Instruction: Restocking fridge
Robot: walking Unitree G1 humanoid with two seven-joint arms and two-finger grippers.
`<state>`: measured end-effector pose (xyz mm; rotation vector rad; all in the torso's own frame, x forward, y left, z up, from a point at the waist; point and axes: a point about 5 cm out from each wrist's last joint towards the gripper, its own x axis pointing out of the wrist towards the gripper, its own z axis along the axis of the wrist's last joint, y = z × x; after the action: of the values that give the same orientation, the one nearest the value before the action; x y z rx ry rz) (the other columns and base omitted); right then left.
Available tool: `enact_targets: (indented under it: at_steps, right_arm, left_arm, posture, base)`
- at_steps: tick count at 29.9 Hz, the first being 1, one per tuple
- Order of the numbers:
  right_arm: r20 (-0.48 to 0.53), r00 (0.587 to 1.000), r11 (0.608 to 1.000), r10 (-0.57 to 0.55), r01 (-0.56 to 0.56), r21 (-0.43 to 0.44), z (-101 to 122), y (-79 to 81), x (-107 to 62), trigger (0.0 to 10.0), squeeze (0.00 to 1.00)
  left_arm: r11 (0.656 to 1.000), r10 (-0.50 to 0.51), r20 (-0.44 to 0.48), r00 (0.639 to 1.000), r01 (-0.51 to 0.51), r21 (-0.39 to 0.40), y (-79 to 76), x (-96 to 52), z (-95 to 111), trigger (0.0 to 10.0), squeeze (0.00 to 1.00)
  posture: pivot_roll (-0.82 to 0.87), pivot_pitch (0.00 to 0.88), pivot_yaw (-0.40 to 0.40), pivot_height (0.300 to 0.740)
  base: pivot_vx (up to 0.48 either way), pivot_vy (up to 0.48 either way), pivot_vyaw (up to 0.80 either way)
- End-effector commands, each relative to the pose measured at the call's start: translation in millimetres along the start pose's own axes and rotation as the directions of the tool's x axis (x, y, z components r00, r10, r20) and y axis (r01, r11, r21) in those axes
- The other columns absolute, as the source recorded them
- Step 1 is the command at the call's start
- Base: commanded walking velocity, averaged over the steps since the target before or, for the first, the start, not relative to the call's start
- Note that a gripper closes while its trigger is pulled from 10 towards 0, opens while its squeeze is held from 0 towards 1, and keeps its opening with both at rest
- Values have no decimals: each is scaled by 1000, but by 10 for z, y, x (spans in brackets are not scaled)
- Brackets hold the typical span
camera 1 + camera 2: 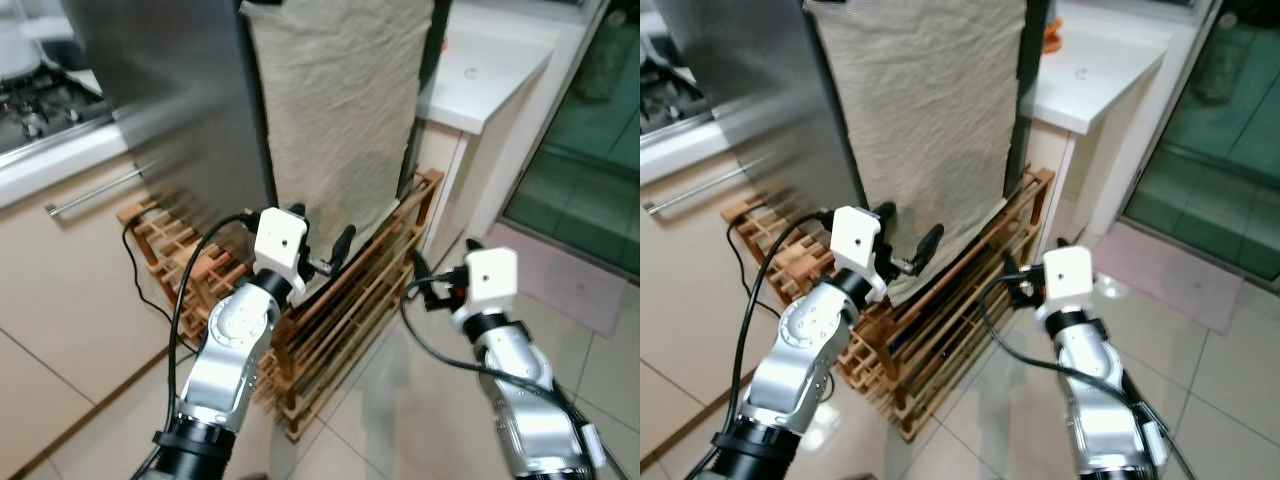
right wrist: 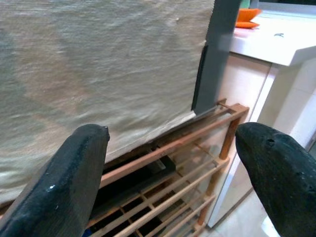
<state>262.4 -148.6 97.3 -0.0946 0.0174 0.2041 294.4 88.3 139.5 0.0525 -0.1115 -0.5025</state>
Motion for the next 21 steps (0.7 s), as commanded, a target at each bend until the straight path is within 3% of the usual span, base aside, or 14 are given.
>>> enact_targets:
  at_steps: [1, 10, 21]
  right_arm:
    - [-4, 1000, 1000, -13, 13, -10, -8, -61, -25, 10000, 0]
    - [-12, 1000, 1000, -18, 18, -7, -33, -61, -39, 10000, 0]
    - [-1, 1000, 1000, -21, 21, -14, 17, -92, 30, 10000, 0]
  left_arm:
    - [998, 58, -11, 998, -58, 15, 137, 1, 10, 10000, 0]
    - [1000, 27, 31, 999, -28, 14, 122, 32, 176, 10000, 0]
    - [998, 39, 4, 999, -39, 40, 134, 144, 133, 10000, 0]
  posture:
    - [-81, 0, 17, 730]
    - [-84, 0, 27, 730]
    - [-75, 5, 29, 730]
  base:
    - [0, 0, 0]
    - [0, 0, 0]
    - [0, 0, 0]
